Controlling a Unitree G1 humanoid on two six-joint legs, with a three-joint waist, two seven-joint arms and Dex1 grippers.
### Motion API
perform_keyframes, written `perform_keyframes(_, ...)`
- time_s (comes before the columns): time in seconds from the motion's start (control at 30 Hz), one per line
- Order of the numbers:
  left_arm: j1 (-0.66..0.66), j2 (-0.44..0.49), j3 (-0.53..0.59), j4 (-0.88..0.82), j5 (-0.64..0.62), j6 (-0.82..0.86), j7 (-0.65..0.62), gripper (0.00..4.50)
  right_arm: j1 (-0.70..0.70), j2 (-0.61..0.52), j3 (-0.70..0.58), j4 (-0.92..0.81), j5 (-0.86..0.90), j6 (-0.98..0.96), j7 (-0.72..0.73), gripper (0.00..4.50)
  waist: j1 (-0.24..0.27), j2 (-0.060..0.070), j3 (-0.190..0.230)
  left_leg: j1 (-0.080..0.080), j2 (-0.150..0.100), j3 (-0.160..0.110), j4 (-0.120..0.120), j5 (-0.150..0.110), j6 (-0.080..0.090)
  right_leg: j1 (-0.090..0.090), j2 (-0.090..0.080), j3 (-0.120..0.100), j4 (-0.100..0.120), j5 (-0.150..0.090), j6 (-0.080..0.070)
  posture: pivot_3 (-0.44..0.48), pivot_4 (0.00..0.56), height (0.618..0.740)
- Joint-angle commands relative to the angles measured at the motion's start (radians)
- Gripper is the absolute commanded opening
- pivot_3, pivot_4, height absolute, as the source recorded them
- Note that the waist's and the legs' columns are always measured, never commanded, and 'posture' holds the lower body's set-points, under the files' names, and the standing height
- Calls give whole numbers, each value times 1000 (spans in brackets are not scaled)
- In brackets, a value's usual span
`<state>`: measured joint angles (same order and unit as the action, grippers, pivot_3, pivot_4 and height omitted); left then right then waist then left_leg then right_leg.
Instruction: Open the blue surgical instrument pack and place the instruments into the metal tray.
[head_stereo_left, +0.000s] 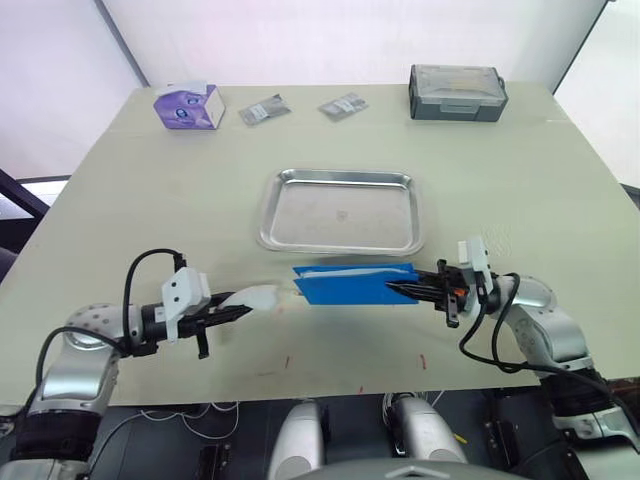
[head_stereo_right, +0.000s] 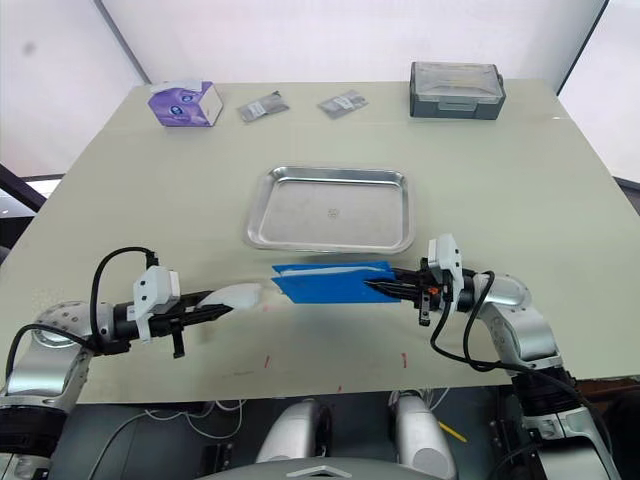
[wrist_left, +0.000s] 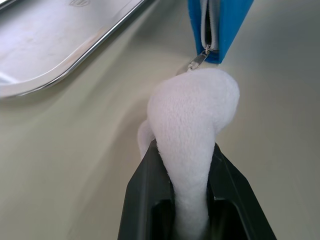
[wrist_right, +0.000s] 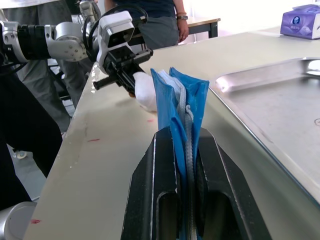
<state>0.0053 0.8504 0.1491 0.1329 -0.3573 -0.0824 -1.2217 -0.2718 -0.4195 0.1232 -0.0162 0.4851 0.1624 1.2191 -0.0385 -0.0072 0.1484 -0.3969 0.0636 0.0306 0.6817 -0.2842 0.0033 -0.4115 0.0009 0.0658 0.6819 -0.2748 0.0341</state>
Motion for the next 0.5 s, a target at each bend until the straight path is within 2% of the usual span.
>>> perform_keyframes(0.03,10,29,49,28,6,-7,7,26,-5,8,8,-4,-18,-38,2,0,0,0,0,0,0,0,0,0,0,0,0,0,0,0,0,0,150,731)
perform_keyframes(0.3,23,43,90,42,-1,1,13,26,0,33,62,21,-83,-113,0,0,0,0,0,0,0,0,0,0,0,0,0,0,0,0,0,0,150,731)
perform_keyframes(0.37,33,45,90,37,-2,6,9,1050,0,30,67,41,-94,-130,3,0,0,0,0,0,0,1,0,0,0,0,0,0,0,0,0,0,150,731)
perform_keyframes(0.43,39,41,96,29,-7,14,19,1727,-8,26,63,68,-101,-144,7,0,0,0,0,0,0,1,0,0,0,0,-1,0,0,0,0,0,150,731)
perform_keyframes(0.47,40,40,99,27,-7,16,24,2383,-11,25,61,78,-102,-148,9,0,1,0,0,0,0,1,0,0,0,0,-1,0,0,0,0,0,150,731)
perform_keyframes(0.5,41,38,101,25,-6,16,26,2826,-13,24,61,83,-102,-152,10,0,1,0,0,0,0,1,0,0,0,0,-1,0,0,0,0,0,150,731)
